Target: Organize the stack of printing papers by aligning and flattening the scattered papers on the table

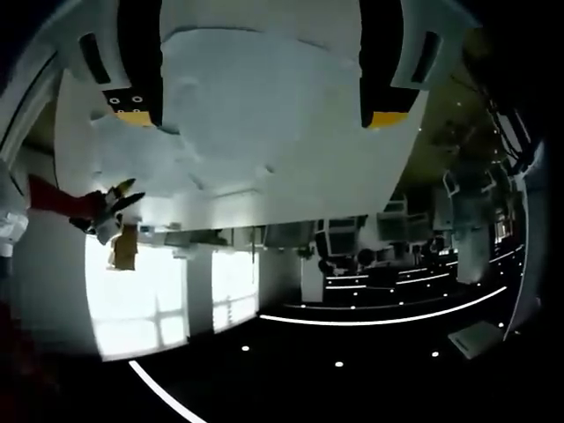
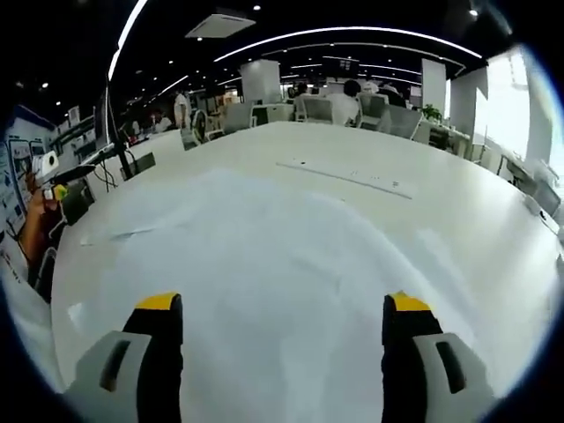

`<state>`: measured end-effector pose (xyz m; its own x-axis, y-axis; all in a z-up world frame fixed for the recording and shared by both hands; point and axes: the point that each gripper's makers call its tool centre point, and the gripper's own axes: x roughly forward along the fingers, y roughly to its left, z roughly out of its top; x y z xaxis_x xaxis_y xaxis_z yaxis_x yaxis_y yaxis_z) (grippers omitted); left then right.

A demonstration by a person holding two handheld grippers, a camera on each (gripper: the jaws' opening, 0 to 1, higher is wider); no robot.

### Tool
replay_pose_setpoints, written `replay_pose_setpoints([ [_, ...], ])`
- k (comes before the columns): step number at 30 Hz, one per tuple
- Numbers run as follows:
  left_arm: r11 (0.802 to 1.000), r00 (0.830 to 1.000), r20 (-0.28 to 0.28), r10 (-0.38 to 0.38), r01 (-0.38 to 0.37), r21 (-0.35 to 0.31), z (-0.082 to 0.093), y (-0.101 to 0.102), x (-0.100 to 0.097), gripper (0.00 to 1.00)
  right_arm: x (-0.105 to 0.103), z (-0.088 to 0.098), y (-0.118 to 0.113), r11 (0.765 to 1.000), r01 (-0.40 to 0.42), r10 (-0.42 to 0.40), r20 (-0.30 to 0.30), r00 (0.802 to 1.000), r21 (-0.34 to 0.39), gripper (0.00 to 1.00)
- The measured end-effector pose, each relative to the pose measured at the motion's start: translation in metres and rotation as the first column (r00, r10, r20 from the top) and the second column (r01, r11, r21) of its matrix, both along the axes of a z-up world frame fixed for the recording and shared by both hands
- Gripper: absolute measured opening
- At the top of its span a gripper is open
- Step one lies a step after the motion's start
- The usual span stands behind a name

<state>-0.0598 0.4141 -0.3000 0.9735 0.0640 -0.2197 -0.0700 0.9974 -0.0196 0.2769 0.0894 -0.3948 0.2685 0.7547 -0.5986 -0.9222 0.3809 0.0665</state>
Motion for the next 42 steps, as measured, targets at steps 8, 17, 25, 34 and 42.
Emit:
replay_pose_setpoints([
  [8,1.0,1.0,0.001,-0.003,0.003,0.0,0.0,0.0,0.0,0.95,-0.01,0.004,0.011,0.998,-0.033,0.035,-0.032,0.999,0.05,0.9],
  [17,1.0,1.0,0.005,0.004,-0.003,-0.003,0.002,0.003,-0.003,0.95,-0.015,-0.009,0.013,0.995,-0.079,0.079,0.003,0.997,-0.068,0.9],
  [25,1.0,1.0,0.009,0.01,-0.01,-0.001,0.003,0.006,-0.006,0.95,-0.01,-0.006,0.018,0.996,-0.07,0.069,-0.015,0.998,-0.049,0.88],
  [34,1.0,1.0,0.006,0.011,-0.011,-0.002,0.002,0.006,-0.006,0.95,-0.008,-0.009,0.021,0.997,-0.068,0.067,-0.027,0.997,-0.043,0.87],
  [42,1.0,1.0,0.005,0.019,-0.019,-0.003,0.002,0.006,-0.007,0.95,-0.007,-0.014,0.022,0.996,-0.069,0.068,-0.029,0.997,-0.053,0.87],
])
